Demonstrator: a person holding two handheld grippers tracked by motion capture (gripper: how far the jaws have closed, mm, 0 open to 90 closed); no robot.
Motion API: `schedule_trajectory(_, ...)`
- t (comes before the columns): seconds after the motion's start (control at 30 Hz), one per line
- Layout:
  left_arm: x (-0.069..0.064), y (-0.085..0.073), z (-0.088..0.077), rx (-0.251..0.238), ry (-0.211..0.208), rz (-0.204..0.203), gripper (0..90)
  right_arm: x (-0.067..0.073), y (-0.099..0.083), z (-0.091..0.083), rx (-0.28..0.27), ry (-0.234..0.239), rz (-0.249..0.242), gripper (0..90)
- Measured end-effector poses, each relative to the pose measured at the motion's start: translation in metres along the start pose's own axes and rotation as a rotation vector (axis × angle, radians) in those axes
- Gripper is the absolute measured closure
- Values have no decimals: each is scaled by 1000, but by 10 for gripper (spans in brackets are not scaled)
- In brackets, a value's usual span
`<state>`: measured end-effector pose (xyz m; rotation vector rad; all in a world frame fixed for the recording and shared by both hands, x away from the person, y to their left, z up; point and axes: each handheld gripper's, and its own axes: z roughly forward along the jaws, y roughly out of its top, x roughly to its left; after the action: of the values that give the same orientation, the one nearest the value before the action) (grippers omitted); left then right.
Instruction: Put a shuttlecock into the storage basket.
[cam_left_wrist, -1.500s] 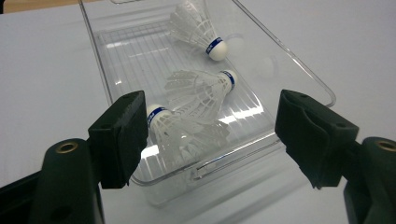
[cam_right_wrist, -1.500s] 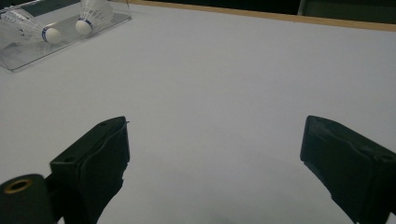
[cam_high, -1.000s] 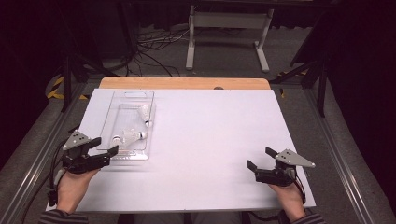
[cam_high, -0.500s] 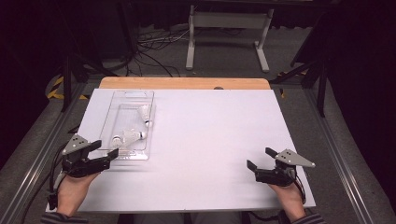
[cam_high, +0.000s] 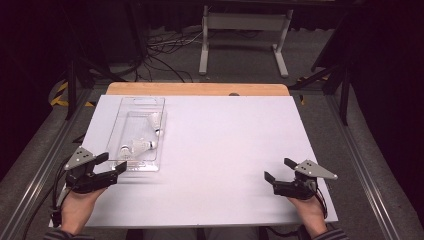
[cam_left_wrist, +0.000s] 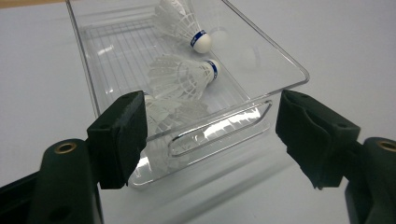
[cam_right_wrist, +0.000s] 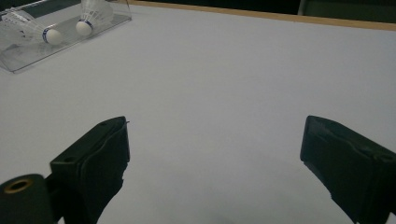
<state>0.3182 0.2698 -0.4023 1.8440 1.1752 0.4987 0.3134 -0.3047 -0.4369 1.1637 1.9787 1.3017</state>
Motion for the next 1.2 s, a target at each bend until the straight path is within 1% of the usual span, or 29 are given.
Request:
schedule_trajectory(0.1,0,-2,0,-5,-13,-14,259,0,0,0,0,1,-1,89)
schedule_trajectory(0.3,-1,-5,0,-7,-13,-11,257,0,0,0,0,0,-1,89)
schedule_trajectory(0.4,-1,-7,-1,-12,-20,-16,256,0,0,0,0,1,-2,89)
schedule_trajectory(0.5,-1,-9,-1,-8,-28,-10,256,0,0,1,1,2,-2,89)
schedule_trajectory(0.57,-1,-10,-2,-12,-33,-21,256,0,0,1,2,2,-2,89)
schedule_trajectory(0.63,-1,-11,-2,-19,-28,-20,255,0,0,0,3,1,-4,89)
schedule_trajectory(0.77,0,-14,-4,-25,-36,-23,253,0,0,0,1,1,-3,89)
schedule_trajectory(0.9,-1,-17,-6,-37,-33,-32,252,0,0,0,1,0,-4,89)
schedule_trajectory(1.07,-2,-19,-7,-41,-34,-26,250,0,0,0,0,2,-3,89)
schedule_trajectory(1.1,-2,-20,-8,-34,-36,-22,250,0,0,0,0,1,-2,89)
schedule_trajectory(1.2,-3,-22,-8,-43,-41,-24,250,0,0,0,1,0,-1,89)
